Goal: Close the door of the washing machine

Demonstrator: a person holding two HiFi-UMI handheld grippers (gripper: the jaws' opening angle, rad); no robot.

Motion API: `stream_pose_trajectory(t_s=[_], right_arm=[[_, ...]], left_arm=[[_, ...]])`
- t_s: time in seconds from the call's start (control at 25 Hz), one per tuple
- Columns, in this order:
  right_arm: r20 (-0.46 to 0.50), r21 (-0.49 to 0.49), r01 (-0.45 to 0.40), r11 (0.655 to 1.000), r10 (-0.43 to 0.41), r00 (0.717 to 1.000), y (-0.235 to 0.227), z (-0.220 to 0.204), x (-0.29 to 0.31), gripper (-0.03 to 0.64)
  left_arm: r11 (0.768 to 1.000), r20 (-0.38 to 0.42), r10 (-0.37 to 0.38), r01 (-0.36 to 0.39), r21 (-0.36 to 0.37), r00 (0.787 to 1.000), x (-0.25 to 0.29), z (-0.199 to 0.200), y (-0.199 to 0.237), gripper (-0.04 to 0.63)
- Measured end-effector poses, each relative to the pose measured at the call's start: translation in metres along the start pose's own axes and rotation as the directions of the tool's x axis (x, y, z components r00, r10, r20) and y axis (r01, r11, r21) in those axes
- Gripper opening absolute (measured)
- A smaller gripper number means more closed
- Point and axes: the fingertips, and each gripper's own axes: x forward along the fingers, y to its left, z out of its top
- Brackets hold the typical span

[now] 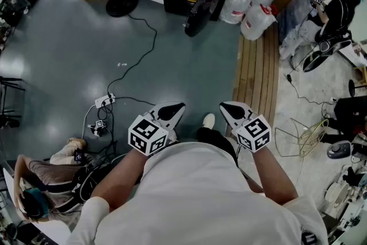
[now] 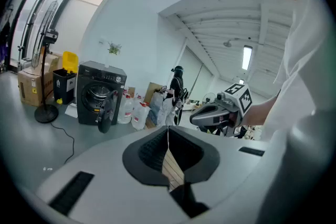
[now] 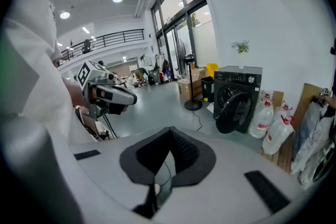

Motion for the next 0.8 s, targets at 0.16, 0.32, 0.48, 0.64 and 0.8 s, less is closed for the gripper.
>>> stream_pose_trajectory(t_s=[0.16,0.32,0.48,0.64,0.8], right_arm=[[0.024,0.031,0.023,0.999,-0.024,0.999,-0.006,0.006,0.007,0.006],[0.026,0.026,0.023,0.999,-0.023,0.999,-0.025,0.005,0.011,0.007],[0.038,0.008,-0.013,1.0,0.013,0.999,-0.062,0.019,0.018,0.008],[0.05,-0.049,-0.069,0.996,0.071,0.996,-0.105,0.04,0.018,0.02],[0.05,-0.071,-0.107,0.992,0.111,0.993,-0.149,0.045,0.009,0.058]], left_arm=[[0.999,-0.024,-0.006,0.007,0.039,1.0,0.008,0.002,0.017,0.02],[0.997,-0.042,-0.006,0.009,0.078,0.999,0.033,0.01,0.025,0.02],[0.995,-0.041,0.02,-0.016,0.097,0.999,0.07,0.035,0.033,0.021],[0.993,-0.031,0.054,-0.051,0.104,0.998,0.117,0.063,0.034,0.021],[0.99,-0.031,0.091,-0.087,0.115,0.995,0.168,0.089,0.034,0.021]])
